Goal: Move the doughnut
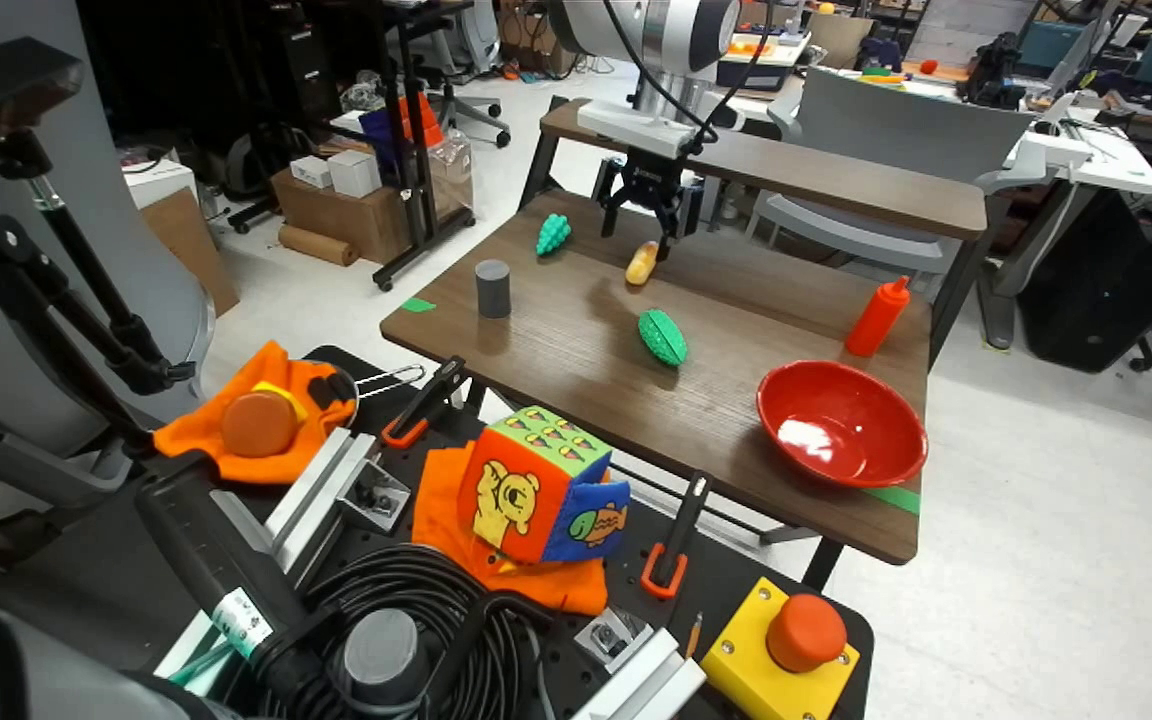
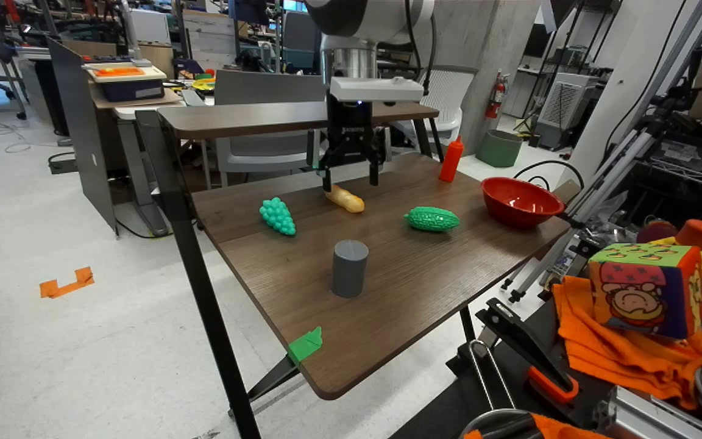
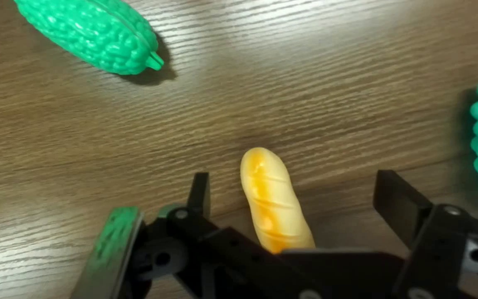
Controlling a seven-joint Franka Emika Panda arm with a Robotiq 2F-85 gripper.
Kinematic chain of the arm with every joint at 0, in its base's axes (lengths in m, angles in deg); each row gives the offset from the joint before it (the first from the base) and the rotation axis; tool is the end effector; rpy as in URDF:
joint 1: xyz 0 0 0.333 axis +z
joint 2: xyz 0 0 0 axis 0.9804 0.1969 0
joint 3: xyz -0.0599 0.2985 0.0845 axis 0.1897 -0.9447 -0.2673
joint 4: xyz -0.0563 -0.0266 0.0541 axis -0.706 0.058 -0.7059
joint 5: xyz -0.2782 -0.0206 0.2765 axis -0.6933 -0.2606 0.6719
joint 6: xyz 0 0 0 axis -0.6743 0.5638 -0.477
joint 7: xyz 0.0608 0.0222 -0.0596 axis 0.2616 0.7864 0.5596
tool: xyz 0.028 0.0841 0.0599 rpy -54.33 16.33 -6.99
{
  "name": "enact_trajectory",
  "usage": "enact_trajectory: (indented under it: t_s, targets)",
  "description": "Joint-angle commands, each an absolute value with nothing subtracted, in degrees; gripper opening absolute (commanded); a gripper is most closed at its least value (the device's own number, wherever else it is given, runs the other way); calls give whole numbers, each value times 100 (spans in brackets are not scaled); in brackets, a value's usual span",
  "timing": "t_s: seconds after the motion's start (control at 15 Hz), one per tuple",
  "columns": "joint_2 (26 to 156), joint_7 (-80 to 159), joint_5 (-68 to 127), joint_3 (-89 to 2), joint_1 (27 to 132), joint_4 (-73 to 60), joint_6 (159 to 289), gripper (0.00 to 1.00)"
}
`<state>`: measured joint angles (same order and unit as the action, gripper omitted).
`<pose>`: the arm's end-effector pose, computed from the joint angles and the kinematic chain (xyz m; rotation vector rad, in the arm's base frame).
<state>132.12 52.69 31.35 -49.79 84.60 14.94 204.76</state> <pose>0.7150 0.1000 0.1309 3.0828 -0.2558 -0.3679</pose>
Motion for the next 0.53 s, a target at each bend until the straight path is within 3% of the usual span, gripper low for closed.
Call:
enact_trajectory:
  t_s: [0.0, 0.47]
  targets:
    - [13721, 5710, 3371, -4813, 8646, 2197, 20440, 100]
    - [14329, 6365, 3263, -4526, 8872, 2905, 20549, 100]
